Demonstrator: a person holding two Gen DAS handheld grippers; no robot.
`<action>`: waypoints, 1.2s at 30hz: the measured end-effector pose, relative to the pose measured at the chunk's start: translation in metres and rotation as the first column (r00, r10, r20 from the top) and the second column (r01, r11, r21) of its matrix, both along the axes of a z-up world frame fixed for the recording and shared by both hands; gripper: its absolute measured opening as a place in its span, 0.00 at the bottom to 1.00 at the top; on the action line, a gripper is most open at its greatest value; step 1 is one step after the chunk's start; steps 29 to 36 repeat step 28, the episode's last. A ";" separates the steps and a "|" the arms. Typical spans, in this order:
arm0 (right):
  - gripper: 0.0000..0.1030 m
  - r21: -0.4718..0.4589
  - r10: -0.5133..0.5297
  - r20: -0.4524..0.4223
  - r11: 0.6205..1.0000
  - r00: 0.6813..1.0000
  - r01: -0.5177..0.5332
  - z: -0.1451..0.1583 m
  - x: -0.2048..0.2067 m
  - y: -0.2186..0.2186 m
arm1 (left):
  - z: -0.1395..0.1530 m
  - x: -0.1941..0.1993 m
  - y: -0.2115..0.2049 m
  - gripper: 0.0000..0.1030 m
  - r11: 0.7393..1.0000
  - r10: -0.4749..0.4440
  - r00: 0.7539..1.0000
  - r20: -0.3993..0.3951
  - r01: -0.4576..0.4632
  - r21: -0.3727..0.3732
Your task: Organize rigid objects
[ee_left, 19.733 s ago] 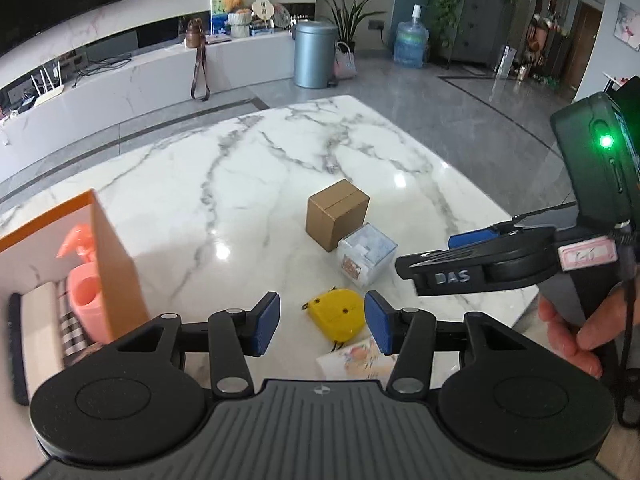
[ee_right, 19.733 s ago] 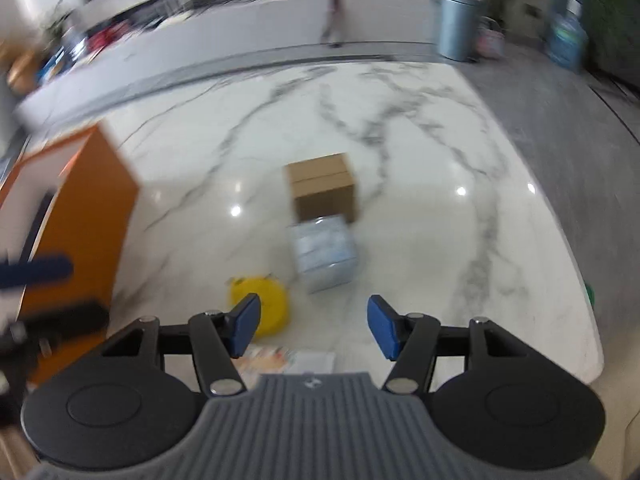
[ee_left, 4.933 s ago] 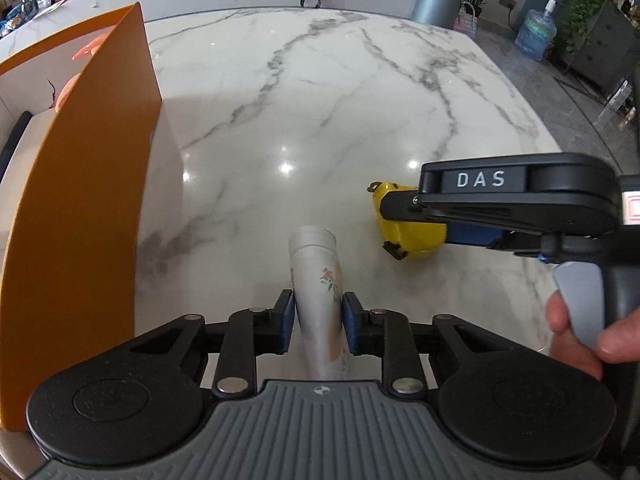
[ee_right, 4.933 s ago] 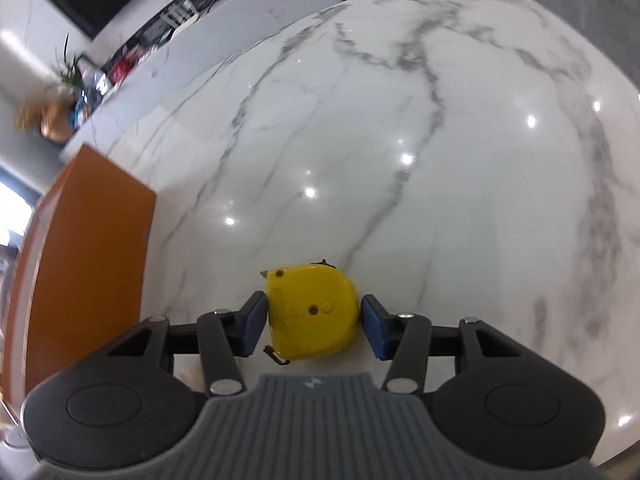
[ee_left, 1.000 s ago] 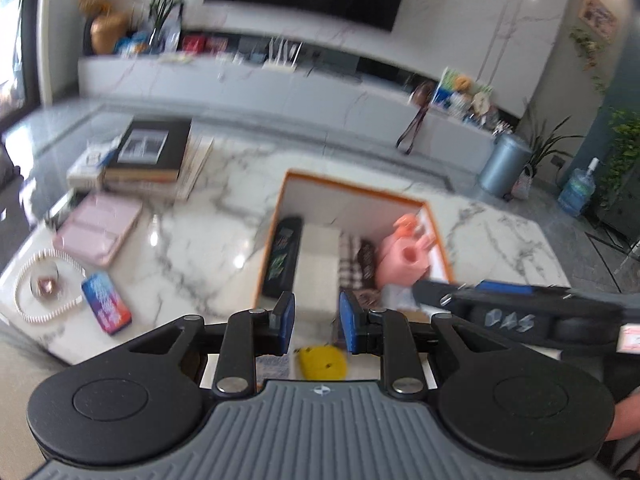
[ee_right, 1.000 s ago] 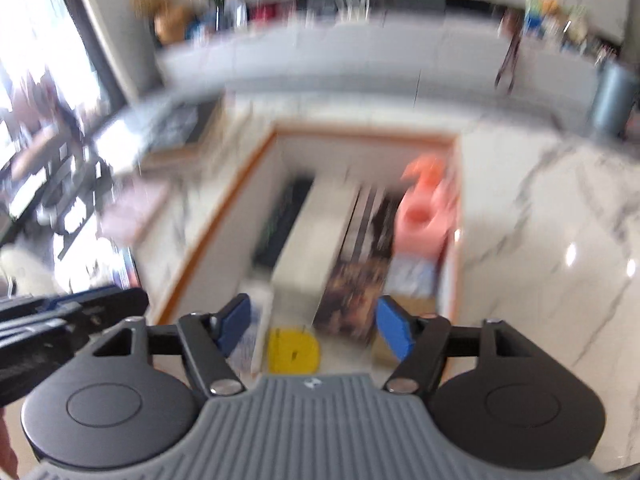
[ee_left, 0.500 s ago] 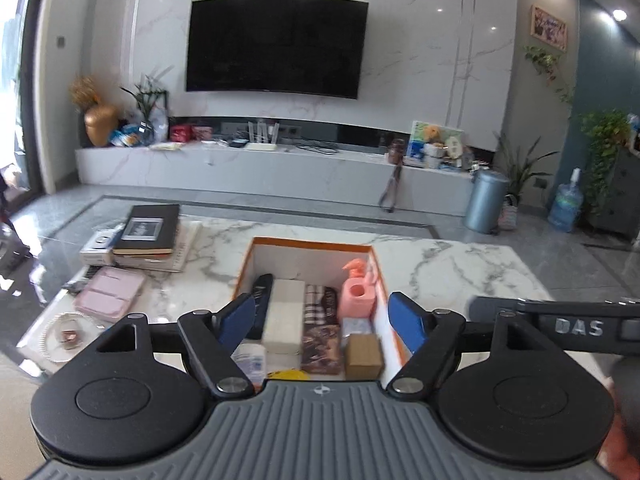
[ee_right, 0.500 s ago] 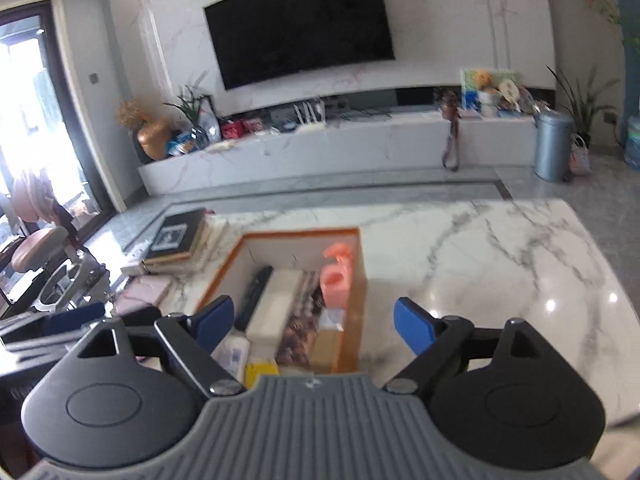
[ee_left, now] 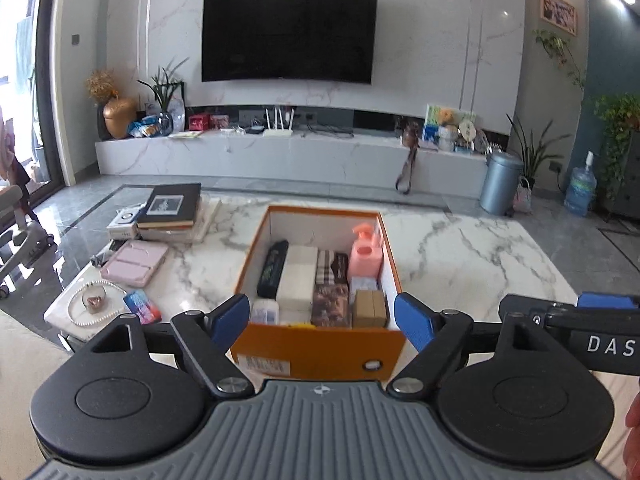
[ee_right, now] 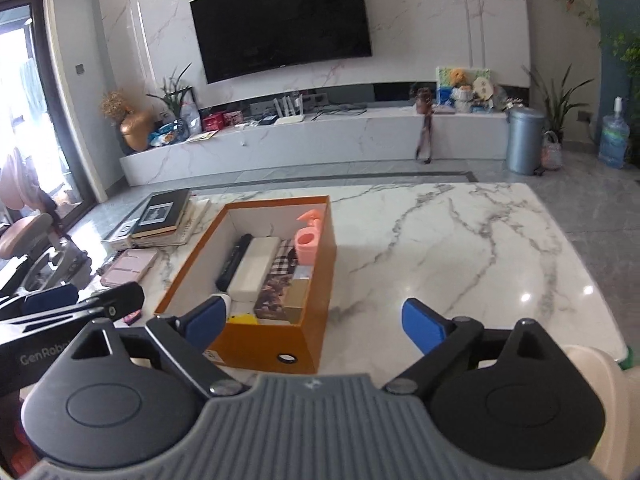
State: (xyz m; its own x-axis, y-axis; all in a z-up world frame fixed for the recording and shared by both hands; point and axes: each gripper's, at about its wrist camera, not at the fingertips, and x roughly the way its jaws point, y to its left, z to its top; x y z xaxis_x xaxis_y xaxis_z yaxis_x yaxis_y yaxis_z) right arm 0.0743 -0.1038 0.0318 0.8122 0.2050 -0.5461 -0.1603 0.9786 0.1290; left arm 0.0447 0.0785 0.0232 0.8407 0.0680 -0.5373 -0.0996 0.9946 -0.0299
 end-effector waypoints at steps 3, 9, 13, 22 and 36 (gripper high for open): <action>0.92 -0.015 0.006 0.012 1.000 1.000 -0.005 -0.003 -0.010 -0.001 | -0.004 -0.005 -0.006 0.94 1.000 -0.005 1.000 -0.003 0.005 0.018; 0.95 -0.030 0.003 0.001 1.000 1.000 -0.003 -0.009 -0.013 -0.001 | -0.005 -0.006 -0.008 0.93 1.000 -0.018 1.000 -0.010 0.018 0.024; 0.95 -0.030 -0.002 -0.009 1.000 1.000 0.002 -0.012 -0.011 -0.001 | -0.008 -0.006 -0.008 0.93 1.000 -0.022 1.000 -0.014 0.022 0.020; 0.95 -0.028 -0.004 -0.022 1.000 1.000 0.003 -0.013 -0.010 -0.003 | -0.011 -0.006 -0.009 0.93 0.999 -0.026 0.999 -0.028 0.027 0.018; 0.95 -0.025 -0.001 -0.027 1.000 1.000 0.000 -0.013 -0.010 -0.004 | -0.011 -0.005 -0.009 0.93 0.999 -0.027 0.999 -0.028 0.027 0.018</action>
